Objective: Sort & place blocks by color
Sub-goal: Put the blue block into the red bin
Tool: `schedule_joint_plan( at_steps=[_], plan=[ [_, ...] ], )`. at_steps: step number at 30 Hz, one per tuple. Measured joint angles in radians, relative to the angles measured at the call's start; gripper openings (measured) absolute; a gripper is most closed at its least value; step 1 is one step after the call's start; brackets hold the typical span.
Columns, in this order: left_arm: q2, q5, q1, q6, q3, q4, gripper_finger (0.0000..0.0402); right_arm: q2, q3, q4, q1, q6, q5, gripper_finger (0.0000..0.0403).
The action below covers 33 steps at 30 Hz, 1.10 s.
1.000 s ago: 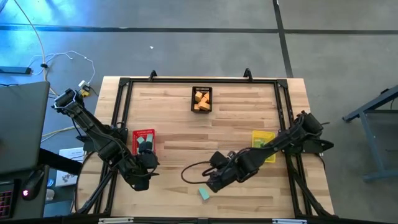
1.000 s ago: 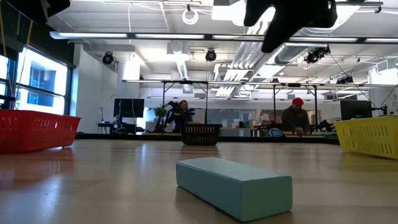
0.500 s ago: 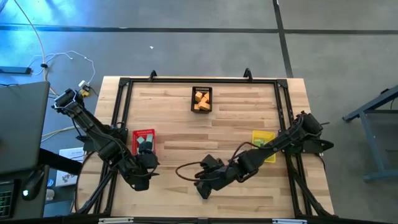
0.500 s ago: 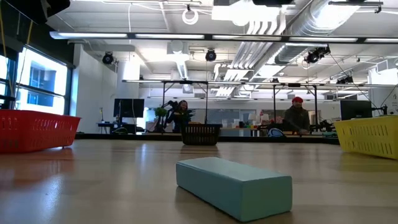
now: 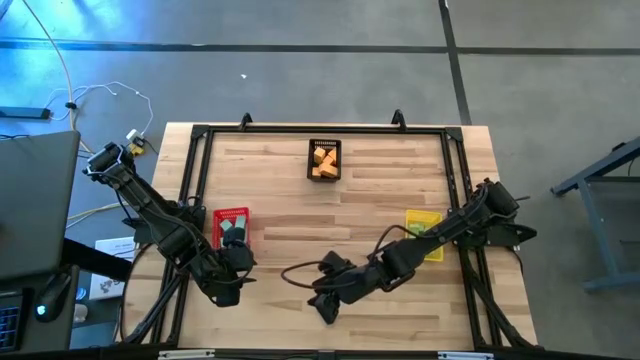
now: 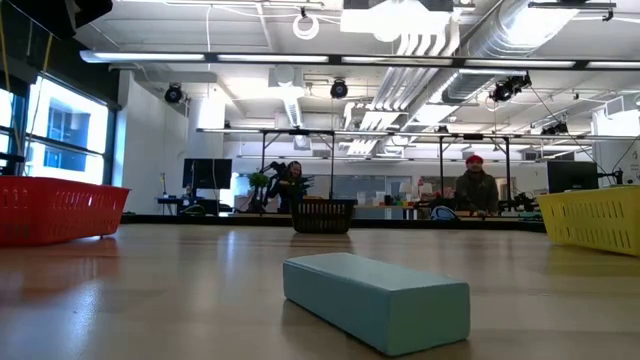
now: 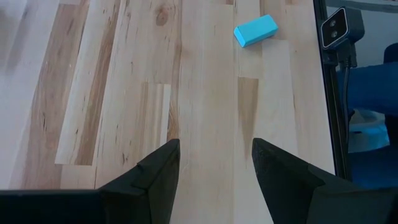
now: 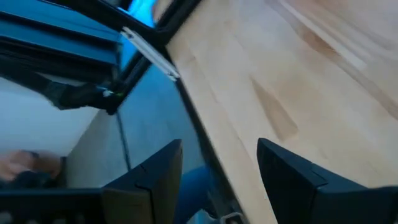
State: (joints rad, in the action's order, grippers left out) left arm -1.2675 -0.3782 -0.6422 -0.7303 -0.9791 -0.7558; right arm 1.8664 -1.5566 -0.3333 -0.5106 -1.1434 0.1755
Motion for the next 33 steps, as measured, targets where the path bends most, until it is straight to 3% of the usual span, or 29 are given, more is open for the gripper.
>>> schedule_joint_plan(
  at_steps=[14,24,33],
  plan=[
    [0.0,0.0,0.0,0.019,0.0,0.0,0.0188,0.0,-0.003,0.074,0.001,0.02,-0.032,0.0193],
    [0.0,-0.001,0.0,0.027,0.0,0.0,0.0188,-0.001,-0.094,-0.168,0.001,0.021,0.06,0.0193],
    [0.0,-0.015,0.0,0.027,0.0,0.001,0.0188,0.041,-0.094,-0.292,-0.004,-0.054,0.034,0.0193]
  ],
)
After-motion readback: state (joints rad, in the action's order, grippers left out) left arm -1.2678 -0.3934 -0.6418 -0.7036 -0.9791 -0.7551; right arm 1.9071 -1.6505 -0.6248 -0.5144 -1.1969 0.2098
